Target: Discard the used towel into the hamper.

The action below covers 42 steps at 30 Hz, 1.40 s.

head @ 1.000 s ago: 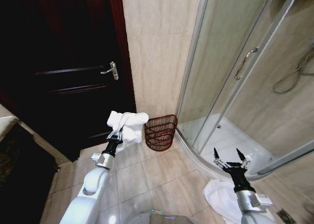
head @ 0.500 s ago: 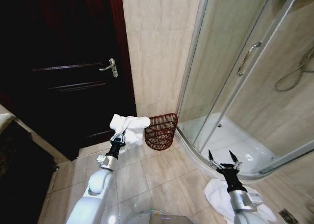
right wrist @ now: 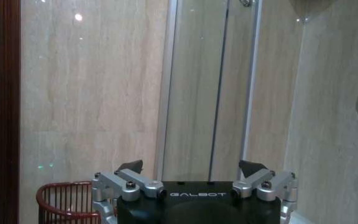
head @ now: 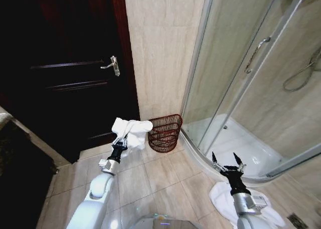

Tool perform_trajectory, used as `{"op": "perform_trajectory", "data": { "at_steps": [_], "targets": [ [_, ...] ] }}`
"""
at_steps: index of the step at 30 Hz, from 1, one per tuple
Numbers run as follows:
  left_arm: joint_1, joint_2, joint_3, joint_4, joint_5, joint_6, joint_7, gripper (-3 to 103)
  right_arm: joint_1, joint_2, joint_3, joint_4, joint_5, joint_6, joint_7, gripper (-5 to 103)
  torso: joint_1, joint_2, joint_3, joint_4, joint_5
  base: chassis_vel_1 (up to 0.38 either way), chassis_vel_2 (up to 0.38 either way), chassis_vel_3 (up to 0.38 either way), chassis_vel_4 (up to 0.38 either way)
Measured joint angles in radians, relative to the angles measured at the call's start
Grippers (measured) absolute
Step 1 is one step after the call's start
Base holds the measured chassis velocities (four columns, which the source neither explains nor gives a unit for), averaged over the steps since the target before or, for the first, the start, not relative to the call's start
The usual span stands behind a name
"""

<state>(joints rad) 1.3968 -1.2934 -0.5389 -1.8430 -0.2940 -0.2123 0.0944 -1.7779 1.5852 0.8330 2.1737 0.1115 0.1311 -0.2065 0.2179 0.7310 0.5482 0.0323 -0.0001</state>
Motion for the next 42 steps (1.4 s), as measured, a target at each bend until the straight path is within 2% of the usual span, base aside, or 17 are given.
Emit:
{"op": "perform_trajectory", "data": {
  "at_steps": [7,12,22,37,42],
  "targets": [
    [-0.007,0.004,0.001,0.012,-0.015,-0.009,0.016,9,0.001,0.007,0.001,0.006,-0.012,-0.002,0.000,100,-0.012,-0.029,-0.017,0.0000,0.0000,0.000,0.000,0.000,0.000],
    [-0.022,0.004,0.009,0.029,-0.032,-0.023,0.032,9,-0.001,0.009,0.015,0.008,-0.026,-0.019,-0.032,100,-0.016,-0.041,-0.025,-0.0001,0.0000,0.000,0.000,0.000,0.000],
    [-0.039,0.003,0.025,0.047,-0.028,-0.020,0.043,9,0.009,0.017,0.020,-0.022,-0.024,-0.003,-0.044,100,-0.016,-0.040,-0.025,0.0000,0.0001,-0.009,0.008,0.014,-0.013],
    [-0.034,0.003,0.029,0.049,-0.024,-0.017,0.049,9,0.001,0.023,0.007,-0.026,-0.031,0.017,-0.021,100,-0.012,-0.034,-0.021,0.0000,0.0000,-0.160,0.156,0.147,-0.154],
    [-0.051,0.010,0.054,0.047,-0.034,0.023,0.053,9,-0.003,0.023,0.006,-0.022,-0.030,0.029,-0.014,100,-0.012,-0.032,-0.020,0.0001,0.0001,-0.025,0.056,0.039,-0.017]
  ]
}}
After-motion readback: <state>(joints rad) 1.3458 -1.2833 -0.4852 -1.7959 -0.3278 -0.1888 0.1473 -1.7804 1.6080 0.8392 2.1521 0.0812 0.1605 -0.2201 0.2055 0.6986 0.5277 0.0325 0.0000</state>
